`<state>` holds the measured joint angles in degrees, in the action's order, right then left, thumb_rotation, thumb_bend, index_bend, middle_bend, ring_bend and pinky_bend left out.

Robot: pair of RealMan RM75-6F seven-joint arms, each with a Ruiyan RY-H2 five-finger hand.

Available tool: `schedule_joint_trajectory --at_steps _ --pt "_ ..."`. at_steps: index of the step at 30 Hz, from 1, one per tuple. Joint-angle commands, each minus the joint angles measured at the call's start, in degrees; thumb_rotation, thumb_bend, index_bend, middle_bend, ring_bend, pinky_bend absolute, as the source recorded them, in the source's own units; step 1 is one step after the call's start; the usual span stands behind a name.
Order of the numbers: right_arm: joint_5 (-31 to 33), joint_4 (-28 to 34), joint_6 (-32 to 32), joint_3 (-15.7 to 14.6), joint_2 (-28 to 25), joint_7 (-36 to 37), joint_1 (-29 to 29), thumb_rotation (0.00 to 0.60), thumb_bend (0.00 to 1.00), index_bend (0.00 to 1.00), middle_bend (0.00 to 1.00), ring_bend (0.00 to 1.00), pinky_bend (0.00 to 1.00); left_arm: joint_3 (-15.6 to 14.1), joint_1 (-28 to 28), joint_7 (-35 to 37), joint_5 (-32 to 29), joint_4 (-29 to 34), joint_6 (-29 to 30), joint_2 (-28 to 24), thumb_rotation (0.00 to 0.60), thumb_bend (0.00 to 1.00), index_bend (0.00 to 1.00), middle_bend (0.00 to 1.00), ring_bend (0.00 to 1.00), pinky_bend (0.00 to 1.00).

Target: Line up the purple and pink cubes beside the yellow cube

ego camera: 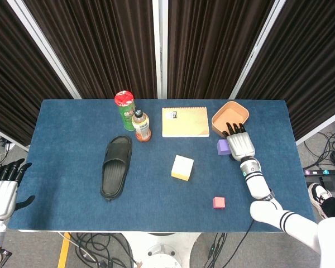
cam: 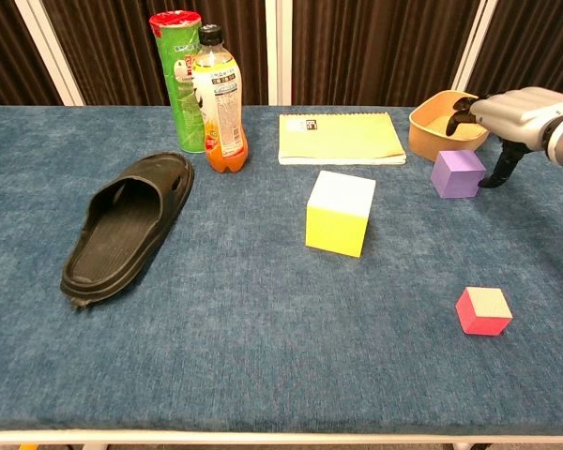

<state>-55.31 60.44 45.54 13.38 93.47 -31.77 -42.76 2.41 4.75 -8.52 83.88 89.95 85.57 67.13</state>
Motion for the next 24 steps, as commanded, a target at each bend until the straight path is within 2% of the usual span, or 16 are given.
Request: schedule_joint_trajectory --at_steps 1,7,14,16,20,24 --pt "0.51 -2.02 -0.84 -0.31 1.4 0.74 -0.81 0.6 0.11 0.24 0.0 0.0 0.0 0.01 -0.05 0.14 0.01 -0.08 0.05 0.03 0.6 0.0 0.22 0.22 0.15 0.17" --pt "-0.12 -5.36 -1.28 -0.66 3.43 2.8 -1.55 0.6 0.15 0.31 0.01 0.0 0.0 -0.04 -0.21 0.47 -0.17 -0.34 -0.04 0.05 0.6 0.0 0.22 0.22 0.15 0.17" --pt "-2.58 -6.5 0.69 -0.6 4.59 6.12 -1.69 0.6 0.23 0.51 0.06 0.0 0.0 0.0 -0.21 0.49 -0.16 -0.49 -0.13 0.08 0.6 0.0 0.22 0.22 0.15 0.17" --pt "-3.31 -4.38 1.58 -0.75 3.71 6.62 -1.29 0.6 0.23 0.53 0.06 0.0 0.0 -0.01 -0.27 0.52 -0.13 -0.4 -0.04 0.03 0.6 0.0 0.22 0.22 0.15 0.17" --pt "-4.01 5.46 3.76 -0.98 -0.12 7.49 0.45 0.6 0.23 0.55 0.07 0.0 0.0 -0.09 -0.36 0.52 -0.1 -0.35 -0.06 0.07 0.6 0.0 0.22 0.22 0.15 0.17" --pt "-2.45 14.19 4.7 -1.92 -3.79 4.46 1.41 0.6 0.23 0.55 0.07 0.0 0.0 -0.14 -0.47 0.73 0.09 -0.37 0.16 0.14 0.6 0.0 0.22 0.22 0.15 0.17"
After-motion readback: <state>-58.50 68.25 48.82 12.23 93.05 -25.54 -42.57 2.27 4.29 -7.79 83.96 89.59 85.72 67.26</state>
